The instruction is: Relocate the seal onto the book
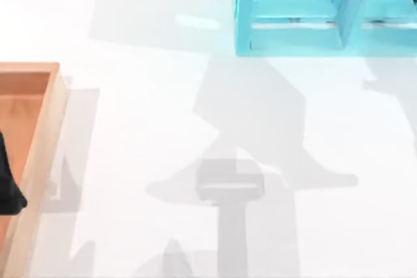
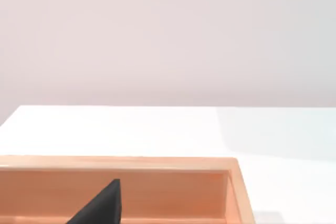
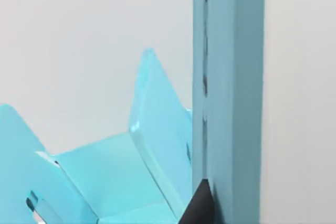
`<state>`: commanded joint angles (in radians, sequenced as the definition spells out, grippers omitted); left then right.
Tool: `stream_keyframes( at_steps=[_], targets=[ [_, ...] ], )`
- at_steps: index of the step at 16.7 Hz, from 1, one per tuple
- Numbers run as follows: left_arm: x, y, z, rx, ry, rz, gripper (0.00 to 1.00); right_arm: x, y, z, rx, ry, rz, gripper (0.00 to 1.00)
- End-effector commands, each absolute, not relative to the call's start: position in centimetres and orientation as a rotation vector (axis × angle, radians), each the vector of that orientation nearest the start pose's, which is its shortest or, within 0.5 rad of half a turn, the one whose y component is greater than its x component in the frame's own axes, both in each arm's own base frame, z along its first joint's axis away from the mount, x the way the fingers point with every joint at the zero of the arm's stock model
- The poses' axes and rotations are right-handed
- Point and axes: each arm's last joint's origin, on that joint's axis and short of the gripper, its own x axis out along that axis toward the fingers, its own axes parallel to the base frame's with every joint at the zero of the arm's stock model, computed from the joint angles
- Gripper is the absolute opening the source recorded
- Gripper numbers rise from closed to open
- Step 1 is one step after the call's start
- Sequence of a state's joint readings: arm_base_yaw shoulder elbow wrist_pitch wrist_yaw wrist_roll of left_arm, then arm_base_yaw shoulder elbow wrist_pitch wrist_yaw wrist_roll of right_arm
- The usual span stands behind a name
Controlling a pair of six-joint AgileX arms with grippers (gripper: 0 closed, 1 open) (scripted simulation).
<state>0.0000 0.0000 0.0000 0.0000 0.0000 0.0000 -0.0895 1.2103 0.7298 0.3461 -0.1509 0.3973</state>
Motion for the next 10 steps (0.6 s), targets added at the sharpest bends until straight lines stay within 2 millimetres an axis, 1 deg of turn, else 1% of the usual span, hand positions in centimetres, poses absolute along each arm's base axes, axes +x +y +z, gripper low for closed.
stream_keyframes(
  at_steps=[2,4,7,10],
  targets=[
    [10.6,-0.1,16.0,0.000,0.000,0.000,1.00,27.8,-1.1,27.3,0.363,0.141,0.052,0.00],
    [10.6,-0.1,16.0,0.000,0.000,0.000,1.00,28.6,0.8,27.1,0.281,0.137,0.075,0.00],
    [10.6,-0.1,16.0,0.000,0.000,0.000,1.00,29.8,5.3,25.8,0.075,0.143,0.126,0.00],
    [10.6,-0.1,16.0,0.000,0.000,0.000,1.00,29.9,11.2,23.6,-0.238,0.148,0.201,0.00]
  ],
)
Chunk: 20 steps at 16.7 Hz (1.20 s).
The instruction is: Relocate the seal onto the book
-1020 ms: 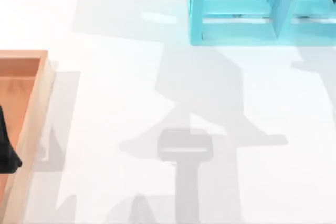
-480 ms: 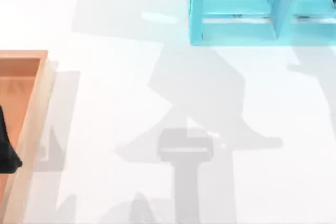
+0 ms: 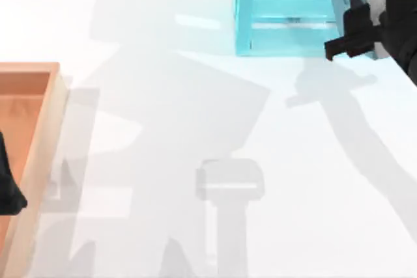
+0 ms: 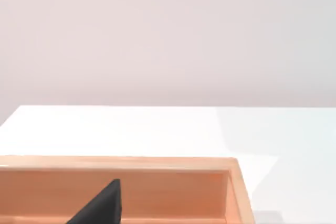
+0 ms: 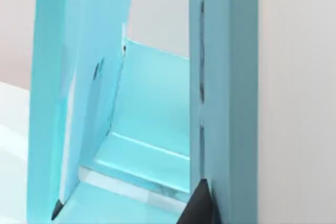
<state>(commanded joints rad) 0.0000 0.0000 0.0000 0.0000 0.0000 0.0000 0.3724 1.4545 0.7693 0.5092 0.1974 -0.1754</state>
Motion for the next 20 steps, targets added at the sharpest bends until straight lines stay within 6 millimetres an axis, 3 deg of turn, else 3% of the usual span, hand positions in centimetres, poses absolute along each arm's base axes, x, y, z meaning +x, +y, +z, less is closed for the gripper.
stream_keyframes(
  at_steps=[5,9,14,20],
  targets=[
    [10.6,-0.1,16.0,0.000,0.000,0.000,1.00,26.9,20.9,18.8,-0.865,0.111,0.339,0.00],
    [10.6,-0.1,16.0,0.000,0.000,0.000,1.00,23.6,25.7,15.6,-1.265,0.051,0.393,0.00],
    [10.6,-0.1,16.0,0.000,0.000,0.000,1.00,21.3,27.9,13.6,-1.503,0.009,0.402,0.00],
    [10.6,-0.1,16.0,0.000,0.000,0.000,1.00,21.2,27.8,13.4,-1.511,0.015,0.404,0.00]
  ],
)
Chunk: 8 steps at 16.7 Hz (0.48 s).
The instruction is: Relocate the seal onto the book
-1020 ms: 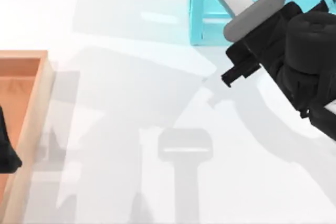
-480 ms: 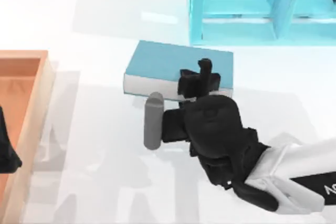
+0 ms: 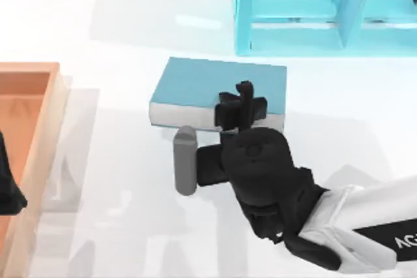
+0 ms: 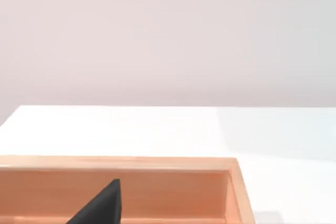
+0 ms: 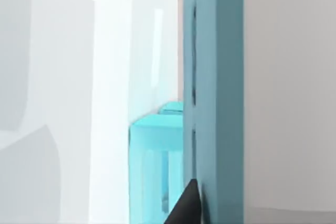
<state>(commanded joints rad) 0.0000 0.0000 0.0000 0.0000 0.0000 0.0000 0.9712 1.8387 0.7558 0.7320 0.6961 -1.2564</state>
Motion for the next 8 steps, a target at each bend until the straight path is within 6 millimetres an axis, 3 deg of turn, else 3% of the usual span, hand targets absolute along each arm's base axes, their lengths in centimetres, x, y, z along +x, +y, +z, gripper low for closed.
stream_keyframes(
  at_steps=[8],
  targets=[
    [10.57,-0.12,16.00,0.000,0.000,0.000,1.00,20.87,27.83,13.28,-1.515,0.017,0.404,0.00]
  ],
)
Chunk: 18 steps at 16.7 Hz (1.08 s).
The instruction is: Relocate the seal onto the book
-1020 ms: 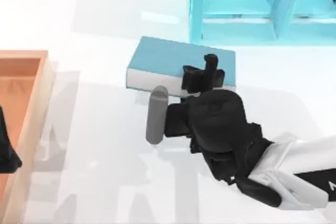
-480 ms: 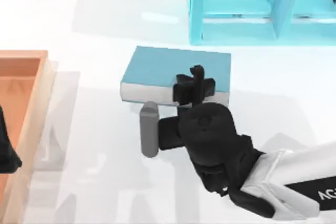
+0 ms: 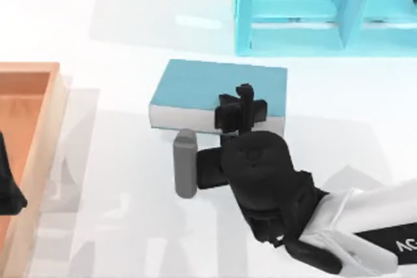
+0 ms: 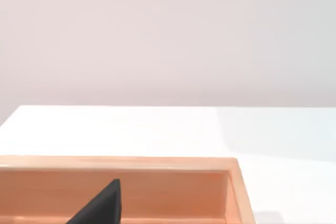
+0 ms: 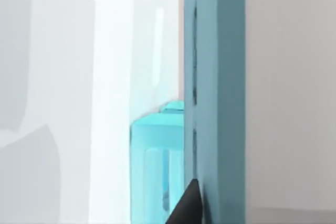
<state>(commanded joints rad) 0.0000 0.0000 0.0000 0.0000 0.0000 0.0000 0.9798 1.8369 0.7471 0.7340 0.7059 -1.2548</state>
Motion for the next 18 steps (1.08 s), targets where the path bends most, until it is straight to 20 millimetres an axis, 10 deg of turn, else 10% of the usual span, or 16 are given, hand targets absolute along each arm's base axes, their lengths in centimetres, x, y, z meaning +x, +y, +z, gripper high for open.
stream_keyframes(
  at_steps=[11,18],
  targets=[
    [10.6,-0.1,16.0,0.000,0.000,0.000,1.00,20.9,27.8,10.4,-1.513,0.016,0.403,0.00],
    [10.6,-0.1,16.0,0.000,0.000,0.000,1.00,20.9,27.8,10.4,-1.513,0.016,0.403,0.53]
  ],
)
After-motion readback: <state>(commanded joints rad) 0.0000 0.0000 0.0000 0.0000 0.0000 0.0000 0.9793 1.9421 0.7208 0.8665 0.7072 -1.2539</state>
